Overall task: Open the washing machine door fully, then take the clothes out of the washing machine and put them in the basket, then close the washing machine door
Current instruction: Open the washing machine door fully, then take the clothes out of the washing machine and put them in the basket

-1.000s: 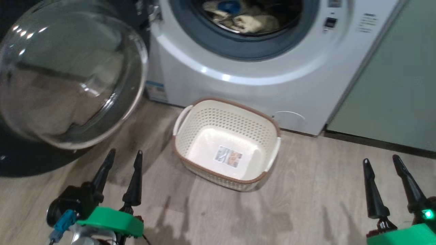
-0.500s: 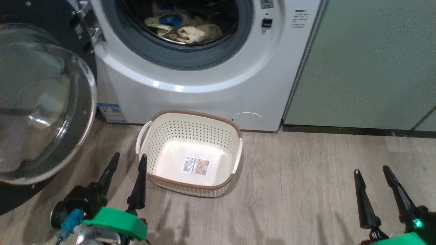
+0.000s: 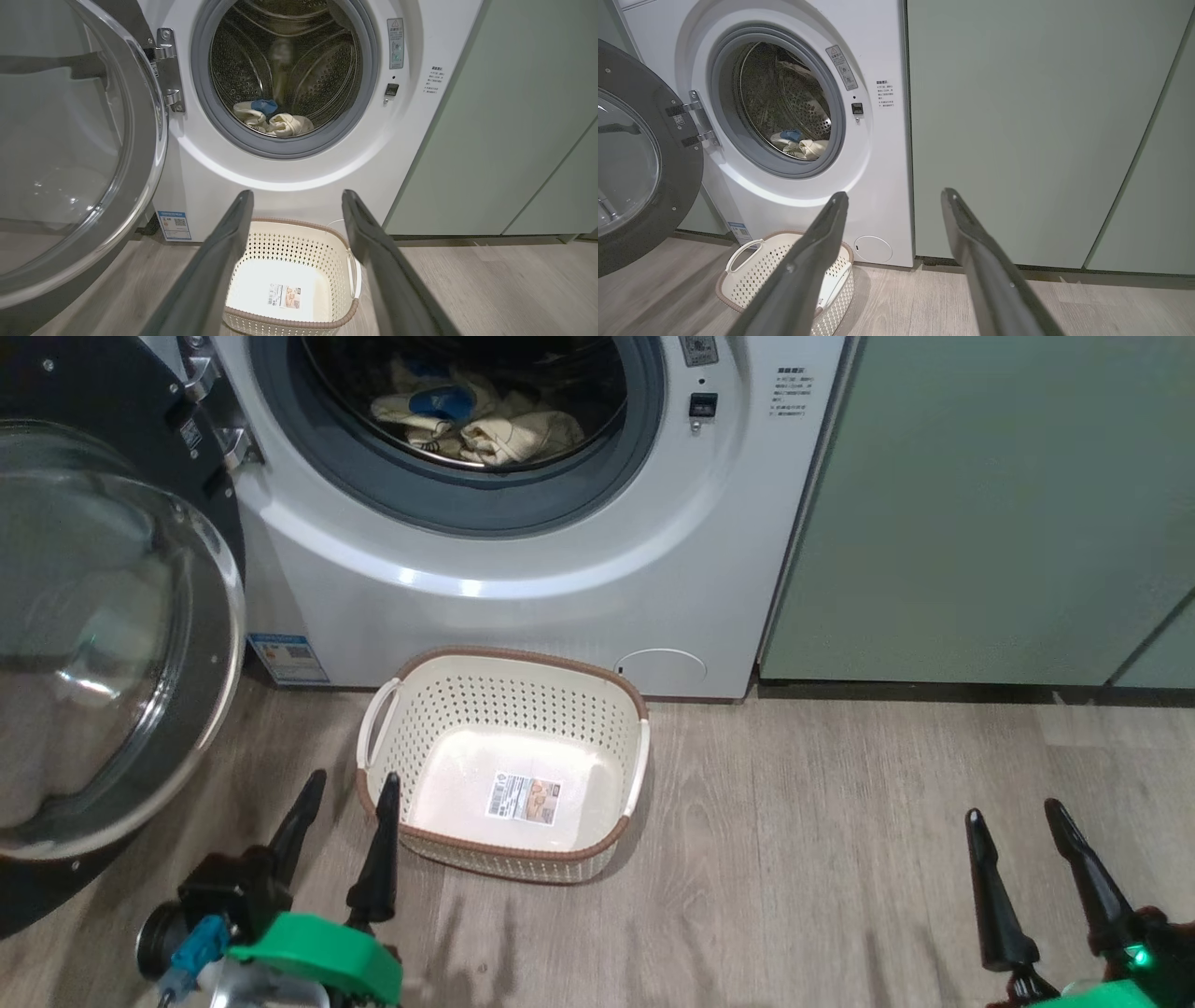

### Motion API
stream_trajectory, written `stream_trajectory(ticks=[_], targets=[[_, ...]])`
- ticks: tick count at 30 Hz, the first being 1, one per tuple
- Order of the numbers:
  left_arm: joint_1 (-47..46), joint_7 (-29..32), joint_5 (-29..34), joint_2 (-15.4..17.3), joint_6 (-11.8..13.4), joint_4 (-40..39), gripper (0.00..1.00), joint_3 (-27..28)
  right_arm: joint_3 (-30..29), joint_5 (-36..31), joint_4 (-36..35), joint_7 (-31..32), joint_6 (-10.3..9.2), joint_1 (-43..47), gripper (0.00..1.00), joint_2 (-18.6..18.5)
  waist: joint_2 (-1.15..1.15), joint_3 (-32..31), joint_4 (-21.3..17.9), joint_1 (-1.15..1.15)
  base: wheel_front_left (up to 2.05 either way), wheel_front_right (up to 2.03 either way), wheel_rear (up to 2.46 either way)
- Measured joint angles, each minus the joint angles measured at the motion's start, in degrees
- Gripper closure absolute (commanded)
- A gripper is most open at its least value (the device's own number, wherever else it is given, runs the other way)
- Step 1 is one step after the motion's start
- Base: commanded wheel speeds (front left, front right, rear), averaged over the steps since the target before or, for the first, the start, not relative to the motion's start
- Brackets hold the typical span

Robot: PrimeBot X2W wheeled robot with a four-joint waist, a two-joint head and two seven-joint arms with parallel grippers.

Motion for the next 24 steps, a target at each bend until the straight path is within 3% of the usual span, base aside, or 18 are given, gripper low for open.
stream_trajectory(ticks=[24], targets=[[0.6, -1.6, -0.8, 0.7, 0.2, 0.0, 0.00, -1.4, -0.2, 0.0, 0.0, 0.0, 0.00, -0.1, 0.00, 0.1, 0.00, 0.8, -0.7, 0.00, 0.01, -0.01, 0.00]])
